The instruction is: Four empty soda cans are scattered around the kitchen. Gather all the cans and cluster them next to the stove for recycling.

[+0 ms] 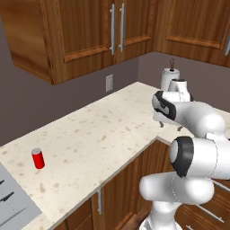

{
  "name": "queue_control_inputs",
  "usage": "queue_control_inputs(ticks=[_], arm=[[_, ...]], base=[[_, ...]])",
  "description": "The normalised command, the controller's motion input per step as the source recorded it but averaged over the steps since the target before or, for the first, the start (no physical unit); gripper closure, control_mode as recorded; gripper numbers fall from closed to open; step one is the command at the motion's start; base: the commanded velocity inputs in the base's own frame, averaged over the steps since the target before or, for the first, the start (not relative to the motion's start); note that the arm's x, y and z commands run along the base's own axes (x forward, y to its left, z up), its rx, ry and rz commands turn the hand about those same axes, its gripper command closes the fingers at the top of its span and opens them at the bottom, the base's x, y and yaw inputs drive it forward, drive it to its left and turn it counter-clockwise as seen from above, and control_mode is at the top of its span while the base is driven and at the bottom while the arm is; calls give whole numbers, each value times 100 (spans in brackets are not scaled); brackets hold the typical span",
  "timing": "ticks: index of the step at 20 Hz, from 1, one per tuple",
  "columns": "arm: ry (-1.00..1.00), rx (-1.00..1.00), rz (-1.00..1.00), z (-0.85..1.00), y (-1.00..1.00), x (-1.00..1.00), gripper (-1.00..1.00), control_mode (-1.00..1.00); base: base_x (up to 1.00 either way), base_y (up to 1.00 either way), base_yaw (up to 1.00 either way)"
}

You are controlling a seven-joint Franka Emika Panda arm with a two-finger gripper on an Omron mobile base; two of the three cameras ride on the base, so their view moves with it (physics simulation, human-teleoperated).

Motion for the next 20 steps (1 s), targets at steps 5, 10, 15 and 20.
queue_control_inputs(ticks=[5,10,15,20], arm=[[1,0,-2,0,-27,6,-100,-100],[0,0,-1,-1,-30,0,-100,-100],[0,-1,-2,-1,-31,0,-100,-100],[0,0,-2,0,-32,1,-100,-100]], base=[[0,0,0],[0,0,0],[0,0,0],[0,0,0]])
